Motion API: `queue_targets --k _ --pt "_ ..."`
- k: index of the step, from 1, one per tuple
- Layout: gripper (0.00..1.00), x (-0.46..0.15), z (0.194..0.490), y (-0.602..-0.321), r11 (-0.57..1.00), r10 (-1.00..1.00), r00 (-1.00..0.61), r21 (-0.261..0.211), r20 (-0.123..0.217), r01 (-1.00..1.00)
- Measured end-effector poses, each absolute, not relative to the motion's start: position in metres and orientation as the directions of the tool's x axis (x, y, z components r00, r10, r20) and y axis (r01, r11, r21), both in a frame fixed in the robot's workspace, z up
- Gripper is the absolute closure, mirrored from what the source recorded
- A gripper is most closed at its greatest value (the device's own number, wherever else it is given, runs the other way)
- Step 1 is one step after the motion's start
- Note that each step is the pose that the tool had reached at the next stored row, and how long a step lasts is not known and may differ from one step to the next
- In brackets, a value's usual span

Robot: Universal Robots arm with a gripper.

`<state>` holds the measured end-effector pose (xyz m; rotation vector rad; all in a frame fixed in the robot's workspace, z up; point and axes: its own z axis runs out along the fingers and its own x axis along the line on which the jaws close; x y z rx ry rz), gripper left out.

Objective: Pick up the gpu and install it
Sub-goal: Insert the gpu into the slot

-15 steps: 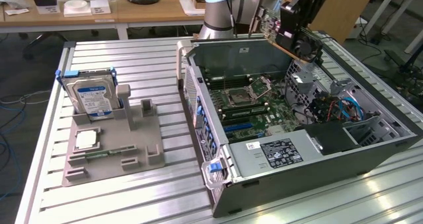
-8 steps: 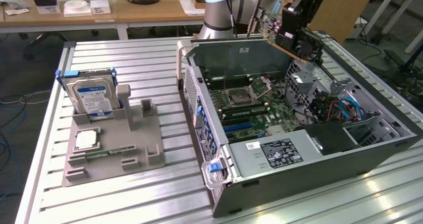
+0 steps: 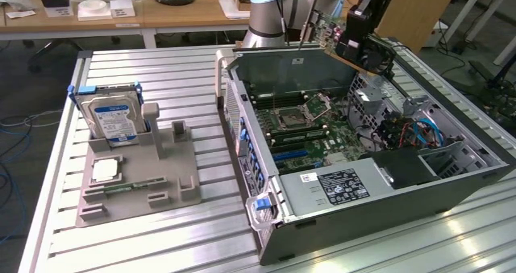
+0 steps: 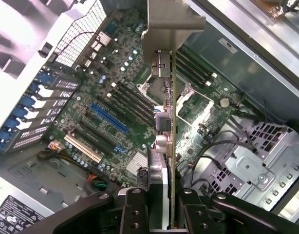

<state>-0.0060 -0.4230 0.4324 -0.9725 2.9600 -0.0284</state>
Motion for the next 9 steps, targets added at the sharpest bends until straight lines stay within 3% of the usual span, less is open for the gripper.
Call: queue_targets --k 9 --pt "0.72 -0.0060 0.4314 -0.4233 0.733 -0.680 -0.733 -0.025 -0.019 -0.679"
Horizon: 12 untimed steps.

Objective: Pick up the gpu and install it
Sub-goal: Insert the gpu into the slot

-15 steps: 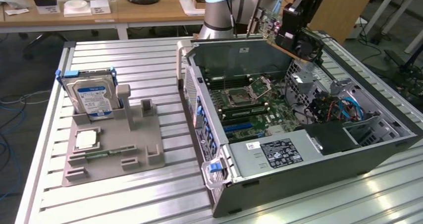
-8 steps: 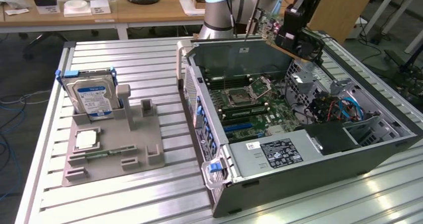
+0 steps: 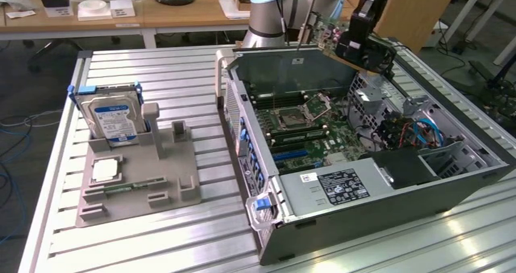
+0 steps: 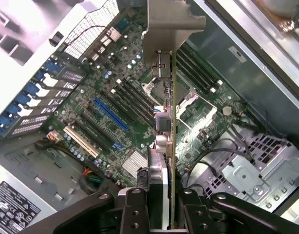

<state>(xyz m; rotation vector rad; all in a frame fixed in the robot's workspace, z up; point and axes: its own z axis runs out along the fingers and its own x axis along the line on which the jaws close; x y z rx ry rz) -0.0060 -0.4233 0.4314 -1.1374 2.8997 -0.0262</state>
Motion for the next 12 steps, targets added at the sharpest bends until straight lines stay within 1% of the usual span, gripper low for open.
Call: queue_targets --k 12 --pt "0.72 -0.0060 0.4306 -0.4233 0.573 -0.819 -0.573 -0.025 -0.019 -0.819"
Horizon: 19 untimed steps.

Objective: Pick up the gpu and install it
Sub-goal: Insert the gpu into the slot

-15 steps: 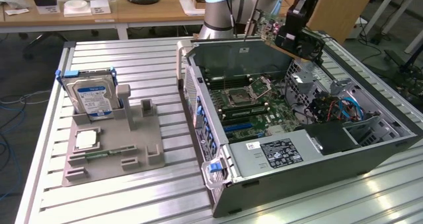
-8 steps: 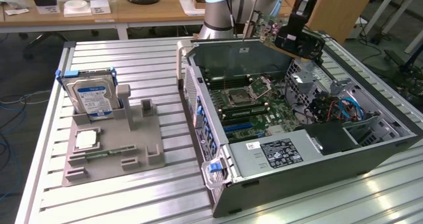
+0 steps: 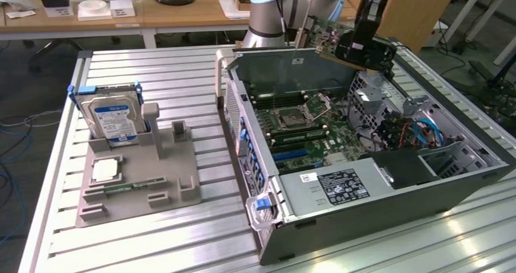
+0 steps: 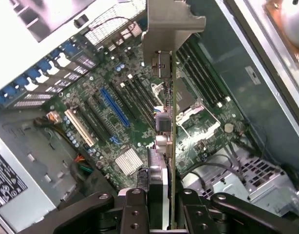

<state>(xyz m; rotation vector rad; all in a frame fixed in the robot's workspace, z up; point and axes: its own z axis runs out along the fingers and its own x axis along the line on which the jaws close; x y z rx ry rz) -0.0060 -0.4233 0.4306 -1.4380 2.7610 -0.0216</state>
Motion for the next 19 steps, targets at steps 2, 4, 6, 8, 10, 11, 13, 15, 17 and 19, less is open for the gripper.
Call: queue_targets --k 2,4,6,8,10,11,13,15,17,19 --pt "0.72 -0.0060 0.4306 -0.4233 0.545 -0.838 -0.545 -0.025 -0.019 -0.838" --pt "0.72 -0.0060 0.4305 -0.4233 0.516 -0.856 -0.516 -0.025 -0.019 -0.856" --pt "0.72 -0.0060 0.4305 -0.4233 0.486 -0.874 -0.485 -0.025 -0.019 -0.874" --pt "0.72 -0.0060 0.4305 -0.4233 0.456 -0.890 -0.456 -0.025 -0.019 -0.889" --pt "0.72 -0.0060 0.4304 -0.4233 0.427 -0.904 -0.426 -0.025 -0.019 -0.904" --pt "0.72 -0.0060 0.4303 -0.4233 0.411 -0.911 -0.411 -0.025 -0.019 -0.911" --pt "0.72 -0.0060 0.4303 -0.4233 0.379 -0.925 -0.379 -0.025 -0.019 -0.925" --pt "0.72 -0.0060 0.4302 -0.4233 0.348 -0.937 -0.348 -0.025 -0.019 -0.937" --pt "0.72 -0.0060 0.4300 -0.4233 0.316 -0.949 -0.316 -0.025 -0.019 -0.948" --pt "0.72 -0.0060 0.4299 -0.4233 0.281 -0.960 -0.281 -0.025 -0.019 -0.959"
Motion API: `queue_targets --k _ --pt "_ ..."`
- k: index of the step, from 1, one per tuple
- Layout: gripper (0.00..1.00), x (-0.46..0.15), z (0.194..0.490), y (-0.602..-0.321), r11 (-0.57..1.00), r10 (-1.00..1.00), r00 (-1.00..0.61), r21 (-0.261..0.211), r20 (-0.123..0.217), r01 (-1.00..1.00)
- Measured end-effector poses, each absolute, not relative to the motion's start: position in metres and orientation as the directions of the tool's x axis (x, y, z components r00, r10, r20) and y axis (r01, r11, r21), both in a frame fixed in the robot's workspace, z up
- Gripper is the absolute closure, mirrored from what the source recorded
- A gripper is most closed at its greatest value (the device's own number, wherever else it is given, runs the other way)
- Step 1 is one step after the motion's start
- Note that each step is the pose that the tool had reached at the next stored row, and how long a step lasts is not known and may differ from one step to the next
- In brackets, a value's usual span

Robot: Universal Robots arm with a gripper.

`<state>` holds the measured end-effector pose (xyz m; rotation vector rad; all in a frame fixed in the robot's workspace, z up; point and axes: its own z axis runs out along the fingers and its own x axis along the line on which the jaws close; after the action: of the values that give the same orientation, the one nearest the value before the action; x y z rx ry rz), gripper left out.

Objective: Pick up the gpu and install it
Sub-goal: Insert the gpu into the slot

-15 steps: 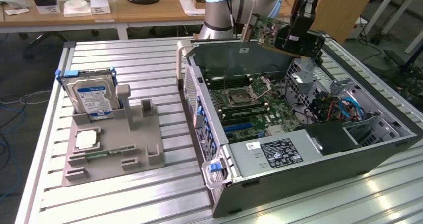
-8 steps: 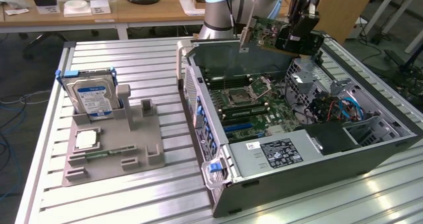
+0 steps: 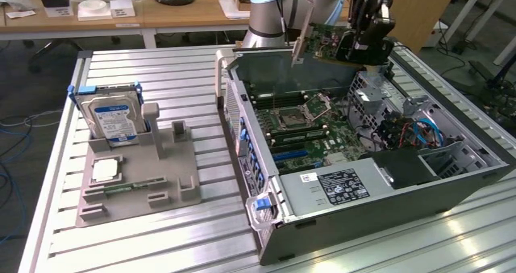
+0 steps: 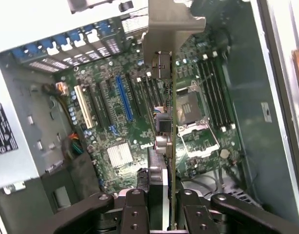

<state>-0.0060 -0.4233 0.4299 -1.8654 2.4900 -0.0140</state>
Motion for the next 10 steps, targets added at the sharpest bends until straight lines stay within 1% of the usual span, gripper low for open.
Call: queue_targets --k 10 --pt "0.72 -0.0060 0.4291 -0.4233 0.106 -0.994 -0.105 -0.025 -0.019 -0.994"
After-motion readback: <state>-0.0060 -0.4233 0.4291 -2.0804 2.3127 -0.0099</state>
